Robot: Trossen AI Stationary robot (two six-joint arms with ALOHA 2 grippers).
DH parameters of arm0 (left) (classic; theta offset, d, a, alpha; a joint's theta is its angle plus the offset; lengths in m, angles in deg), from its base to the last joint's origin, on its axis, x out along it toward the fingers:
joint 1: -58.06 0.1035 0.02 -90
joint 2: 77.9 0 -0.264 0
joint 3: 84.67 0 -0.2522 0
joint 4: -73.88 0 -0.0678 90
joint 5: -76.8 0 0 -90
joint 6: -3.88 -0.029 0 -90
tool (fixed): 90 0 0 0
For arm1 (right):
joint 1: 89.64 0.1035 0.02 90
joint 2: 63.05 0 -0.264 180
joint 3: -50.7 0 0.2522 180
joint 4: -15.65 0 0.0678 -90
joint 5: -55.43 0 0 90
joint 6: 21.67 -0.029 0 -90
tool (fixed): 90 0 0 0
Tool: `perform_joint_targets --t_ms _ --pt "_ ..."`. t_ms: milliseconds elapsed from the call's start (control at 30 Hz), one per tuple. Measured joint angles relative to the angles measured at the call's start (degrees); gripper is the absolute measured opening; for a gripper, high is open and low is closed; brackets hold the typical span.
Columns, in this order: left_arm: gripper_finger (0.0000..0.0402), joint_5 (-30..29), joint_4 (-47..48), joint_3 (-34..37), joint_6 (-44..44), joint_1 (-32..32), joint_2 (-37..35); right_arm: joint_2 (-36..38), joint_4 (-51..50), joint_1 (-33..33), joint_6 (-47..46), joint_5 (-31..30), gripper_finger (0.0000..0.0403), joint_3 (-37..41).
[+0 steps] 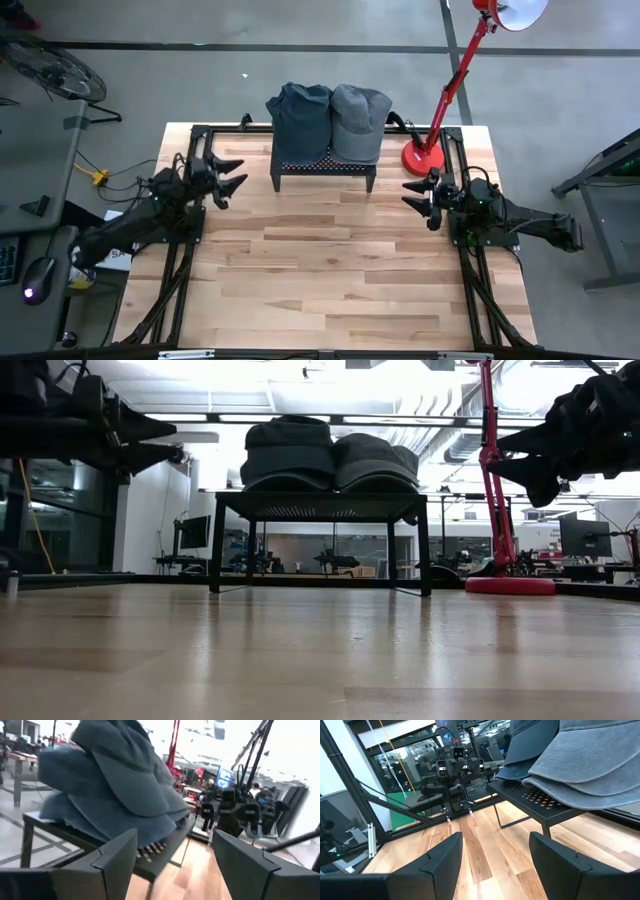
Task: Pick & Place hat
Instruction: Return to Home Position
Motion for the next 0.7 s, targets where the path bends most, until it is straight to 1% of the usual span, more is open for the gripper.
perform_joint_targets --t_ms 100,167,233,333,500,567,700 --pt "0.0255 -6.9 2.4 0.0 -1.8 -6.3 -0.1 0.0 0.0 0.0 0.0 0.0 0.0222 0.0" --pt "0.0255 -11.1 4.4 0.0 -2.0 -9.3 -0.1 0.0 0.0 0.0 0.0 0.0 0.0222 0.0" --pt "0.0255 -13.2 6.0 0.0 -1.9 -11.4 -0.1 0.0 0.0 0.0 0.0 0.0 0.0222 0.0" --pt "0.0255 -13.1 10.1 0.1 -1.7 -13.4 -0.1 0.0 0.0 0.0 0.0 0.0 0.0222 0.0" --pt "0.0255 -5.3 10.8 0.0 -1.7 -13.7 0.6 0.0 0.0 0.0 0.0 0.0 0.0222 0.0" --pt "0.0255 -4.4 10.6 0.0 -1.5 -13.7 0.6 -0.1 0.0 0.0 0.0 0.0 0.0222 0.0" --pt "0.0255 -4.7 10.7 0.0 -1.5 -13.7 0.6 -0.1 0.0 0.0 0.0 0.0 0.0222 0.0"
